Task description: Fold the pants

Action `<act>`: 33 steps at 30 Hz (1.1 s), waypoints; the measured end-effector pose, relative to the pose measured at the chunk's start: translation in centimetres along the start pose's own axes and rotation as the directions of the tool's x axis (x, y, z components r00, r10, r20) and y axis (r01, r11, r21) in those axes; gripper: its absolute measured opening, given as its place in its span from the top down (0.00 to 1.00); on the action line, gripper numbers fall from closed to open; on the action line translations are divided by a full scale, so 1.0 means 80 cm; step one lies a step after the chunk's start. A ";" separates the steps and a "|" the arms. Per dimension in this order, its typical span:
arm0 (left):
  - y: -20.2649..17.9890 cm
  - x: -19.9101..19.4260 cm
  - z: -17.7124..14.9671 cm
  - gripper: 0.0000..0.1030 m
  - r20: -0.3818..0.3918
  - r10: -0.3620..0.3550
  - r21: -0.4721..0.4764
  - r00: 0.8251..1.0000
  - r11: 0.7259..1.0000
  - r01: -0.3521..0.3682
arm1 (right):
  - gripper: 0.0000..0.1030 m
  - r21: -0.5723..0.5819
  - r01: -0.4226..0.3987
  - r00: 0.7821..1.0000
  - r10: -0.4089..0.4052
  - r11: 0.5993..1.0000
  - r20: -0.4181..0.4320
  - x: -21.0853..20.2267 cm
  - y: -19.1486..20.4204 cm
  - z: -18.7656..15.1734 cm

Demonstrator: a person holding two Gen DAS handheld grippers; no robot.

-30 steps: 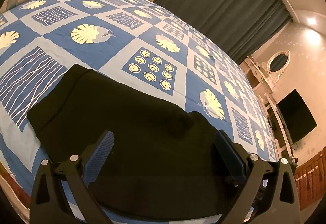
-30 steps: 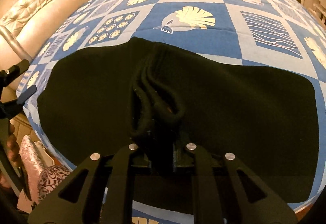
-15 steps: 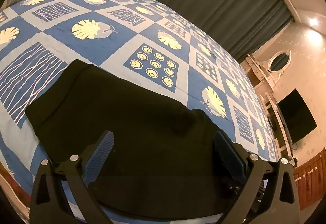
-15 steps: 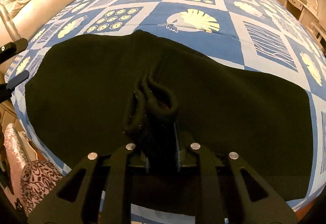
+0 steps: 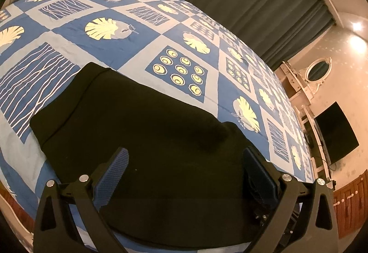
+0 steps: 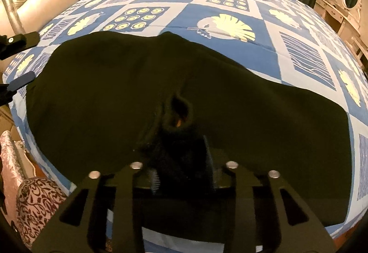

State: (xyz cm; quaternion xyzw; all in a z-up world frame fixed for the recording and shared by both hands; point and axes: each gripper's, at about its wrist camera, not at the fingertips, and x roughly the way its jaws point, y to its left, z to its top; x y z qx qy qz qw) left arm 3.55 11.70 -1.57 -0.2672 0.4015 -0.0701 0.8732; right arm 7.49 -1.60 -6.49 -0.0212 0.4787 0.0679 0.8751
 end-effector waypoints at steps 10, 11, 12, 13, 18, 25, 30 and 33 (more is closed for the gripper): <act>0.066 -0.013 0.039 0.04 -0.006 -0.035 -0.076 0.999 0.996 0.035 | 0.37 -0.035 -0.199 0.980 0.199 0.979 0.024 -0.031 0.038 -0.005; 0.082 -0.016 0.047 0.04 -0.005 -0.038 -0.083 0.999 0.996 0.037 | 0.37 -0.017 -0.235 0.971 0.235 0.972 0.037 -0.040 0.034 -0.003; 0.101 -0.017 0.056 0.04 -0.014 -0.039 -0.089 0.999 0.995 0.038 | 0.37 -0.003 -0.277 0.960 0.276 0.961 0.047 -0.046 0.029 -0.002; 0.115 -0.017 0.062 0.04 -0.028 -0.035 -0.093 0.999 0.995 0.032 | 0.37 0.012 -0.309 0.950 0.308 0.951 0.057 -0.052 0.024 -0.001; 0.194 -0.010 0.085 0.04 -0.094 0.012 -0.125 0.996 0.992 -0.024 | 0.37 0.081 -0.341 0.939 0.334 0.937 0.084 -0.064 -0.003 -0.002; 0.231 0.024 0.093 0.04 -0.219 -0.220 -0.214 0.951 0.961 0.173 | 0.37 0.182 -0.366 0.930 0.365 0.912 0.043 -0.045 -0.020 -0.019; 0.219 0.042 0.102 0.05 -0.333 -0.323 -0.171 0.886 0.945 0.280 | 0.37 0.202 -0.377 0.925 0.378 0.904 0.035 -0.039 -0.021 -0.022; 0.201 0.061 0.101 0.05 -0.422 -0.318 -0.104 0.849 0.947 0.303 | 0.37 0.219 -0.395 0.917 0.397 0.892 0.034 -0.037 -0.020 -0.023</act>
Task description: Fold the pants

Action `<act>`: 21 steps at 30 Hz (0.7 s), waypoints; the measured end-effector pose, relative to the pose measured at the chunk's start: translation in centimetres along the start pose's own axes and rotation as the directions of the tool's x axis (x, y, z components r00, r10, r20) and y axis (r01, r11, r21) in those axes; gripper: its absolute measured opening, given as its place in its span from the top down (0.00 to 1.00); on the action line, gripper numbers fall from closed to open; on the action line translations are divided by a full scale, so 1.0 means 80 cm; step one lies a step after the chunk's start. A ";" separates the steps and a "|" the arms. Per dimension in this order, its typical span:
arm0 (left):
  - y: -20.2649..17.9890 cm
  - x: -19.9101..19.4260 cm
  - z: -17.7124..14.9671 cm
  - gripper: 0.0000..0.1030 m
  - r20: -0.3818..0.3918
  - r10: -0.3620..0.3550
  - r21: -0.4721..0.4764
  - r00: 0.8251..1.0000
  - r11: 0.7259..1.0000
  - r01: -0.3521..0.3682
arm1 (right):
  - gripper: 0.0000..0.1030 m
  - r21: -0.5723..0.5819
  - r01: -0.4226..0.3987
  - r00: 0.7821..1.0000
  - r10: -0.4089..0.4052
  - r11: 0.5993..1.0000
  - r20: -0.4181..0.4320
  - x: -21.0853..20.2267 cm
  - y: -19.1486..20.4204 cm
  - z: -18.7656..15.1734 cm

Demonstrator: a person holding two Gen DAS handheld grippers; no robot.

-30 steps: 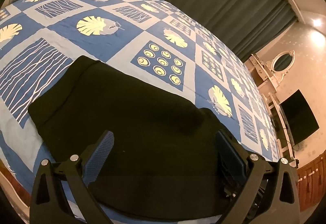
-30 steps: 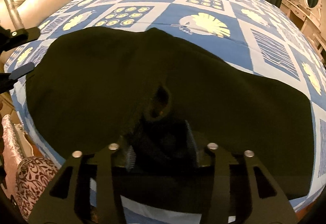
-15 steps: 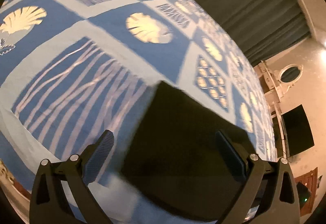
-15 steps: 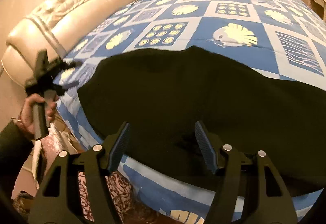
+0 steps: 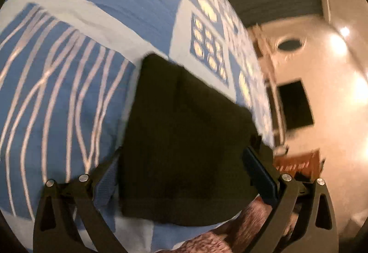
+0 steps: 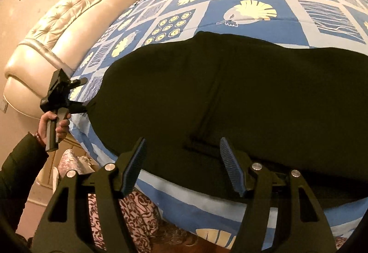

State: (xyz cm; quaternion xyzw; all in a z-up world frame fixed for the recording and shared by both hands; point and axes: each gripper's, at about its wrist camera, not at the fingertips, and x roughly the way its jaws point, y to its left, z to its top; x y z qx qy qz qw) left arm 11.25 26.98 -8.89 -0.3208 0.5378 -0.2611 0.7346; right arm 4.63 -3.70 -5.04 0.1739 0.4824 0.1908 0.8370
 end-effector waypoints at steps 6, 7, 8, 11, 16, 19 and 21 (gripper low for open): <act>0.000 0.015 0.014 0.05 -0.015 -0.117 -0.031 0.993 0.993 0.116 | 0.36 0.025 -0.021 1.000 0.021 0.999 -0.010 0.001 0.000 0.001; -0.002 0.018 0.013 0.06 -0.018 -0.117 -0.013 0.993 0.993 0.117 | 0.36 0.032 -0.025 1.000 0.025 0.999 -0.012 0.001 0.000 0.001; -0.007 0.021 0.014 0.13 -0.023 -0.108 0.003 0.994 0.994 0.109 | 0.36 0.038 -0.026 1.000 0.027 0.999 -0.011 0.001 -0.001 0.001; 0.000 0.027 0.011 0.59 -0.047 -0.076 -0.028 0.996 0.997 0.075 | 0.36 0.057 -0.034 0.999 0.035 0.998 -0.011 0.000 -0.005 0.001; -0.011 0.022 0.006 0.75 -0.001 -0.075 -0.039 0.997 0.996 0.075 | 0.36 0.074 -0.033 0.999 0.034 0.997 -0.013 -0.003 -0.011 0.002; -0.046 0.017 0.007 0.82 0.041 -0.050 -0.001 0.998 0.999 0.050 | 0.36 0.102 -0.043 0.999 0.045 0.994 -0.012 -0.013 -0.025 0.009; -0.081 0.006 0.006 0.83 0.085 -0.072 0.037 0.994 0.997 0.069 | 0.36 0.123 -0.042 0.999 0.043 0.991 -0.005 -0.026 -0.037 0.017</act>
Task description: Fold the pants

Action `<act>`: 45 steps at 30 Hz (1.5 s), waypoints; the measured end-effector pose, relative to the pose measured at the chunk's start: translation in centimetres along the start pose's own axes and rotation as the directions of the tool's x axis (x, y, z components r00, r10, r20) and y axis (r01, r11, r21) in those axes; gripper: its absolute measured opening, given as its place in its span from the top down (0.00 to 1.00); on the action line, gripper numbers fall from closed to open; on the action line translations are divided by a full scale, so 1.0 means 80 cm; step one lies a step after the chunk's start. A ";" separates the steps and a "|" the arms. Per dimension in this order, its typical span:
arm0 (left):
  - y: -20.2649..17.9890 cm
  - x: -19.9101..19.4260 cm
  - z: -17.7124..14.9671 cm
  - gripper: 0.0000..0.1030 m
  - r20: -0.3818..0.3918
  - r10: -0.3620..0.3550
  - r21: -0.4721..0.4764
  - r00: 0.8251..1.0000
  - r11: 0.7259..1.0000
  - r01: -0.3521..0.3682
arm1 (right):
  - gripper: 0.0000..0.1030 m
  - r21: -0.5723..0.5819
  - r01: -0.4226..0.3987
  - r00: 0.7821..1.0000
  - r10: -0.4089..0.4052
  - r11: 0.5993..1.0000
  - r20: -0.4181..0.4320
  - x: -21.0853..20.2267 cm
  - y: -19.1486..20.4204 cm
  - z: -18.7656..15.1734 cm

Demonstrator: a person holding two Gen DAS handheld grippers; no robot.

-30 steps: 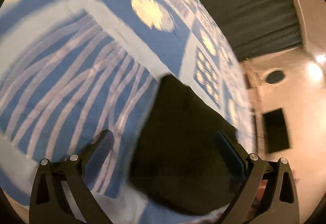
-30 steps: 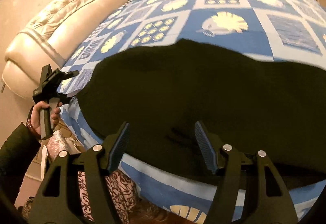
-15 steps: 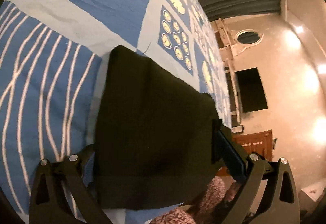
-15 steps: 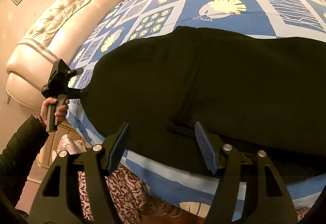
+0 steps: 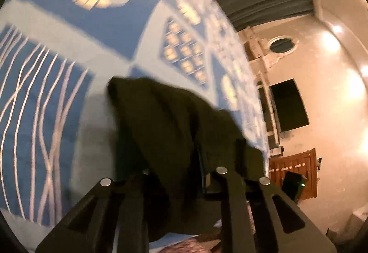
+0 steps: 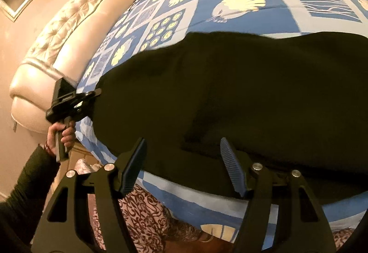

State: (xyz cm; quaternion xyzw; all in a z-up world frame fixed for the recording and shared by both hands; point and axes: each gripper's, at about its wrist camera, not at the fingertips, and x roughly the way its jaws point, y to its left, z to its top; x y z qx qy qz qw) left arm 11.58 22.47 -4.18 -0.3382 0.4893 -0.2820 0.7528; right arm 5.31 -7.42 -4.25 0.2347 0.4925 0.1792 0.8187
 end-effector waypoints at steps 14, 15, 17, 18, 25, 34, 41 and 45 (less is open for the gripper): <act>-0.306 0.106 -0.039 0.89 -0.084 -0.128 0.337 0.988 0.930 0.149 | 0.29 0.121 0.011 0.997 -0.020 0.993 0.071 -0.117 -0.095 0.017; -0.321 0.132 -0.049 0.89 -0.119 -0.131 0.349 0.984 0.923 0.165 | 0.29 0.137 0.003 0.996 -0.015 0.991 0.084 -0.125 -0.104 0.013; -0.336 0.181 -0.068 0.90 -0.177 -0.110 0.360 0.978 0.918 0.168 | 0.29 0.170 -0.023 0.995 0.006 0.985 0.101 -0.134 -0.117 0.006; -0.340 0.208 -0.079 0.90 -0.204 -0.092 0.371 0.975 0.914 0.164 | 0.29 0.190 -0.036 0.994 0.016 0.981 0.106 -0.137 -0.124 0.003; -0.343 0.308 -0.140 0.89 -0.330 -0.054 0.338 0.942 0.925 0.171 | 0.29 0.277 -0.157 0.987 0.139 0.948 0.083 -0.131 -0.152 0.002; -0.319 0.183 -0.116 0.16 -0.026 -0.011 0.417 1.000 0.909 0.021 | 0.28 0.269 -0.265 0.964 0.259 0.926 0.059 -0.091 -0.149 0.037; -0.185 0.130 -0.091 0.16 0.110 0.097 0.109 0.989 0.988 -0.108 | 0.28 0.258 -0.243 0.967 0.256 0.935 -0.019 -0.015 -0.134 0.074; -0.131 0.114 -0.087 0.16 0.154 0.153 0.007 0.976 0.988 -0.156 | 0.28 0.267 -0.300 0.940 0.332 0.916 -0.082 0.026 -0.110 0.072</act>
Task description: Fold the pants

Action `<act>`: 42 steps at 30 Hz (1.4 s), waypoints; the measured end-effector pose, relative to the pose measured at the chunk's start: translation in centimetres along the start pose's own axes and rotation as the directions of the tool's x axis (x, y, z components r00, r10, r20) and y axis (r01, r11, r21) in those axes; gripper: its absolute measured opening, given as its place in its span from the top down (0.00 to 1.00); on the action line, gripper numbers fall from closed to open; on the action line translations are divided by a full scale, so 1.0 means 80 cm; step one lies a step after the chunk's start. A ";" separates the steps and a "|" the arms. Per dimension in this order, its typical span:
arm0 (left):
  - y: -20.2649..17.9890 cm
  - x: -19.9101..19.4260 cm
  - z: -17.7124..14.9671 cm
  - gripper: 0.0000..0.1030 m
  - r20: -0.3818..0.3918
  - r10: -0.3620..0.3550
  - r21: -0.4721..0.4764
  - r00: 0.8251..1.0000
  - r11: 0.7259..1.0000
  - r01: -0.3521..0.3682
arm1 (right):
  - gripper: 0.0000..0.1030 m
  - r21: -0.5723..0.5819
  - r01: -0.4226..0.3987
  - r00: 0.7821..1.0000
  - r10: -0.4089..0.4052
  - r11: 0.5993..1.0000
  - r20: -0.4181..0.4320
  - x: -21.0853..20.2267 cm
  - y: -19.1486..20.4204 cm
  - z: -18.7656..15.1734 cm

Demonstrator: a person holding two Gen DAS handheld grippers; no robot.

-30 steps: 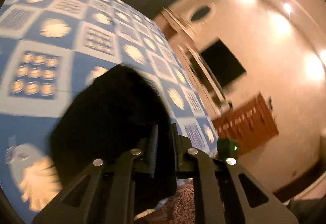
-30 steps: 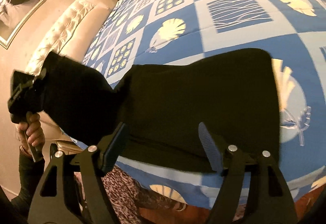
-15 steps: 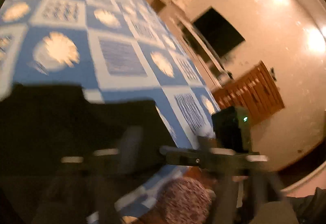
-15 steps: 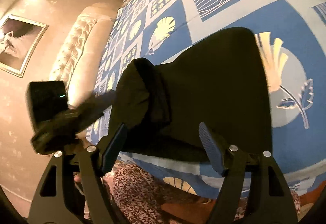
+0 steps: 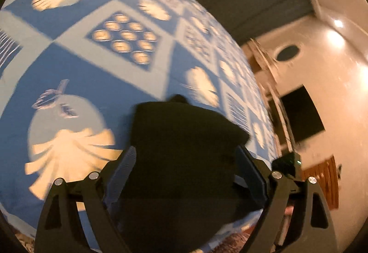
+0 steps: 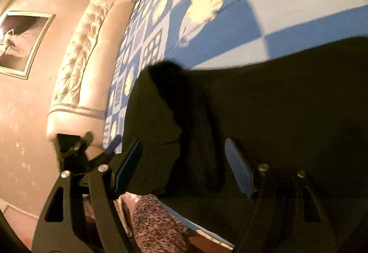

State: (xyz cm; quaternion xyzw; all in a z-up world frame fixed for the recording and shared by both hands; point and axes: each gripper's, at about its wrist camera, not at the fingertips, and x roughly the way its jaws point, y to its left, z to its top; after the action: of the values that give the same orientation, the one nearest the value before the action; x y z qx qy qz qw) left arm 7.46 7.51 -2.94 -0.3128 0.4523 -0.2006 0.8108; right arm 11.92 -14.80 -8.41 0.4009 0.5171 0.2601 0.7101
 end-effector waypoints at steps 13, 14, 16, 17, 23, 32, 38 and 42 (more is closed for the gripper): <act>0.032 -0.002 -0.003 0.16 -0.036 0.043 -0.053 0.998 0.998 -0.045 | 0.91 -0.100 -0.005 1.000 0.007 0.995 0.022 -0.006 0.058 -0.010; 0.028 -0.003 -0.004 0.16 -0.032 0.031 -0.052 0.999 0.998 -0.032 | 0.91 -0.112 -0.008 0.999 0.013 0.994 0.045 -0.018 0.064 -0.009; 0.021 -0.002 -0.005 0.16 -0.030 0.022 -0.045 0.999 0.999 -0.024 | 0.91 -0.138 0.003 0.995 0.010 0.990 0.095 -0.055 0.072 -0.013; 0.015 -0.001 -0.006 0.16 -0.033 0.016 -0.034 0.999 0.999 -0.017 | 0.91 -0.141 0.009 0.993 0.008 0.990 0.122 -0.075 0.070 -0.016; -0.016 0.021 -0.024 0.16 -0.087 -0.014 0.018 0.996 1.000 0.015 | 0.91 -0.068 0.103 0.973 -0.086 0.992 0.215 -0.156 0.016 -0.027; -0.046 0.051 -0.054 0.16 -0.154 -0.010 0.076 0.988 0.997 0.021 | 0.91 0.078 0.159 0.957 -0.173 0.984 0.234 -0.174 -0.079 -0.038; -0.048 0.058 -0.064 0.16 -0.177 -0.009 0.083 0.984 0.996 0.024 | 0.92 0.102 0.188 0.953 -0.207 0.977 0.222 -0.170 -0.093 -0.038; -0.050 0.061 -0.072 0.16 -0.197 0.000 0.103 0.980 0.994 0.021 | 0.89 0.152 0.127 0.961 -0.160 0.980 0.227 -0.175 -0.114 -0.043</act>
State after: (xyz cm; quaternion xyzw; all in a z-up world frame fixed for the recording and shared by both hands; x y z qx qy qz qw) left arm 4.86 -0.23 -5.46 -0.2509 0.5174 -0.2584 0.7763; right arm 3.67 -29.70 -9.14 0.4379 0.4724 0.1220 0.7551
